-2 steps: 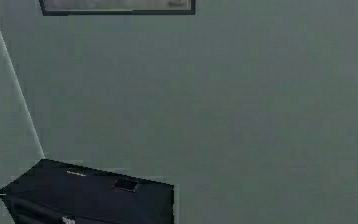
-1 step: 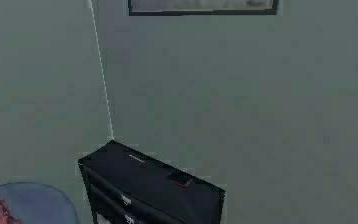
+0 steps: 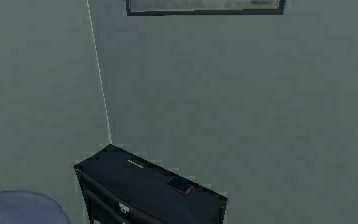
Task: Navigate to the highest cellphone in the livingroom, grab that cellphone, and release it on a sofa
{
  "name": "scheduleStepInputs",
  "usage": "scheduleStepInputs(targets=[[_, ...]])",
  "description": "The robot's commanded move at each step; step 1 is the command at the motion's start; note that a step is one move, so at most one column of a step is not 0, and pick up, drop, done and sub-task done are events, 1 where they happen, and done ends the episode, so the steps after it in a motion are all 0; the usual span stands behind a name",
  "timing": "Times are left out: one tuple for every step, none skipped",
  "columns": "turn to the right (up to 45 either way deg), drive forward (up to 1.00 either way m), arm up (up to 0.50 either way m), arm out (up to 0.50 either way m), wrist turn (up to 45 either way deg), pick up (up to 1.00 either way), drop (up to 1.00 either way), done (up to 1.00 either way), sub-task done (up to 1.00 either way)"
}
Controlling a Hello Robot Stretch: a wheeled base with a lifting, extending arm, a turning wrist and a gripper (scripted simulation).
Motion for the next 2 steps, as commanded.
scheduleStepInputs(targets=[[-45.0, 0.0, 0.0, 0.0, 0.0, 0.0, 0.0, 0.0, 0.0], [-45.0, 0.0, 0.0, 0.0, 0.0, 0.0, 0.0, 0.0, 0.0]])
